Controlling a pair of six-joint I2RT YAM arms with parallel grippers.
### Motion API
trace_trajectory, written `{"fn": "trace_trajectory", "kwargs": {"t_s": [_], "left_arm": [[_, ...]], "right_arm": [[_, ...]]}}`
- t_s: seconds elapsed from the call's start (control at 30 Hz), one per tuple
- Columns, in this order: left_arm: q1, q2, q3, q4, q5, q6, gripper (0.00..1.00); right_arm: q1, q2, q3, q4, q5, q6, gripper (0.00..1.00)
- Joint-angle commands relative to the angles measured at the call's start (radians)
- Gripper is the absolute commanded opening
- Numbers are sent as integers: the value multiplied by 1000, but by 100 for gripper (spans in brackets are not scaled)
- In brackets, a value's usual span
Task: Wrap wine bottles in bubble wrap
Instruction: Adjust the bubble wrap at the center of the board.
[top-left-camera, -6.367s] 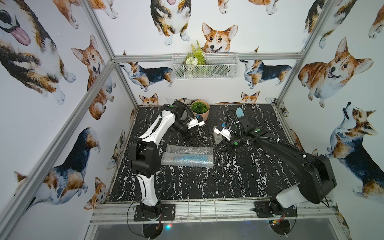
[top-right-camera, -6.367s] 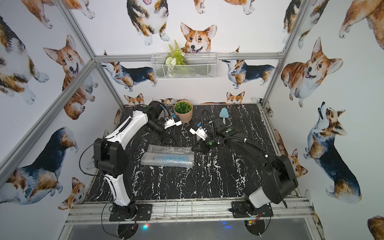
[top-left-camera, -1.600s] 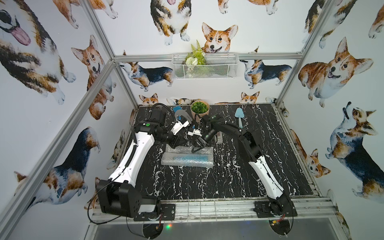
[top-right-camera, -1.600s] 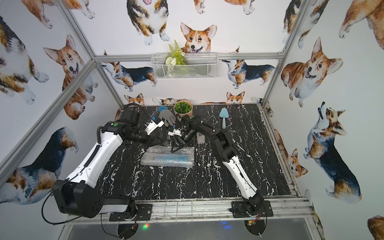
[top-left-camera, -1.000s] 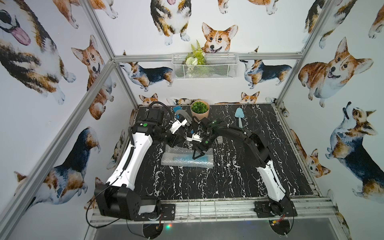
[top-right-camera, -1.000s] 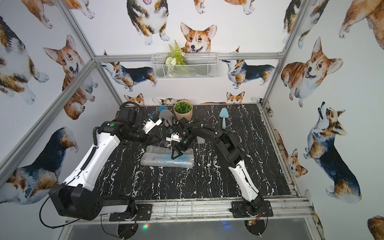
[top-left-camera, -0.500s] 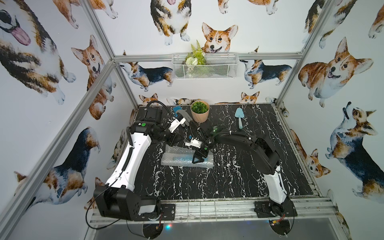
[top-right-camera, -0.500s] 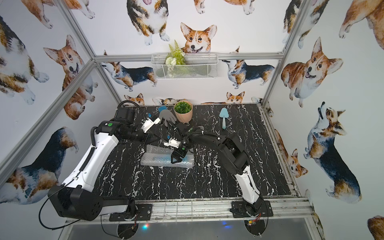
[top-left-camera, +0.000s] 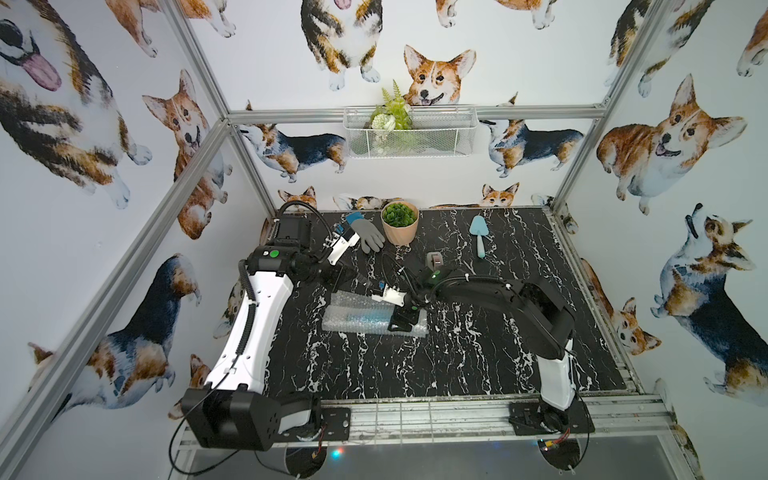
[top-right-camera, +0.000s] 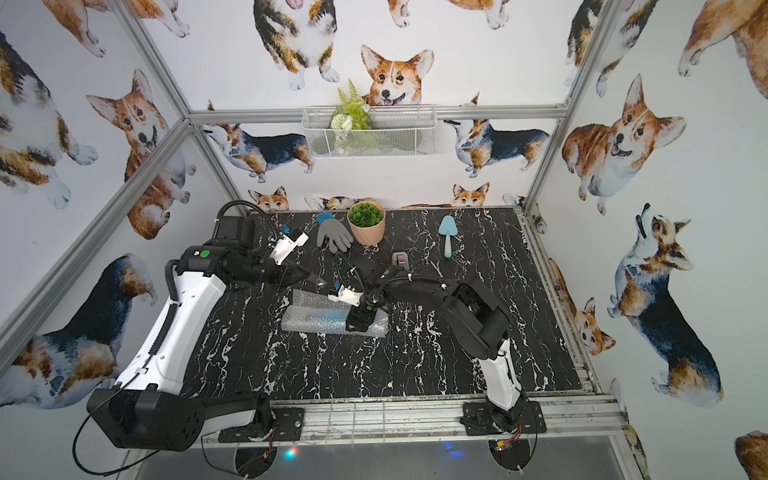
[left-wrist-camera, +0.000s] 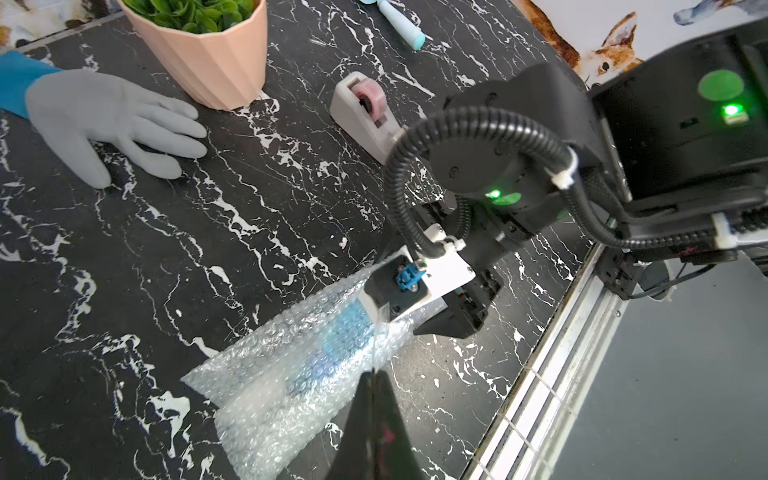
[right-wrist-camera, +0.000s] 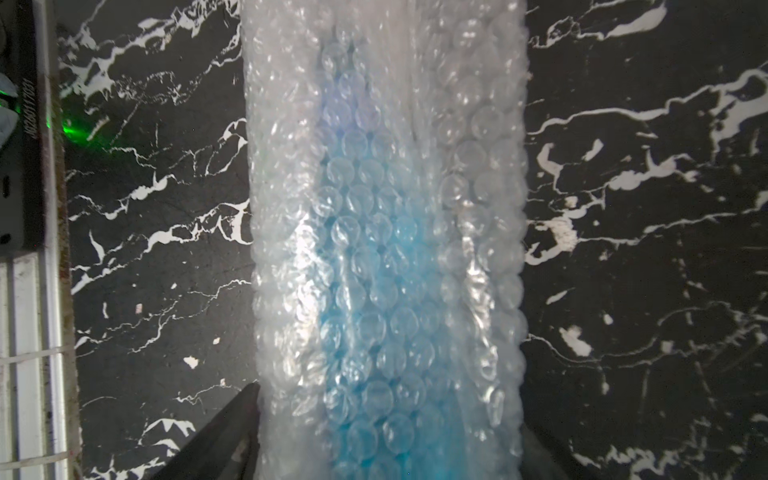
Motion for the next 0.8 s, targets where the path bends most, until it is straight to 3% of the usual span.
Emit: {"fn": "trace_trajectory", "kwargs": {"t_s": [0.0, 0.3, 0.57, 0.77], "left_arm": [[18, -1, 9, -26, -43, -17, 0], [23, 44, 30, -38, -58, -41, 0], [22, 25, -27, 58, -132, -252, 0], [11, 0, -94, 120, -80, -394, 0]], "right_arm": [[15, -29, -40, 104, 75, -68, 81], [71, -71, -148, 234, 229, -156, 72], [107, -104, -219, 344, 339, -204, 64], [132, -115, -255, 397, 410, -236, 60]]}}
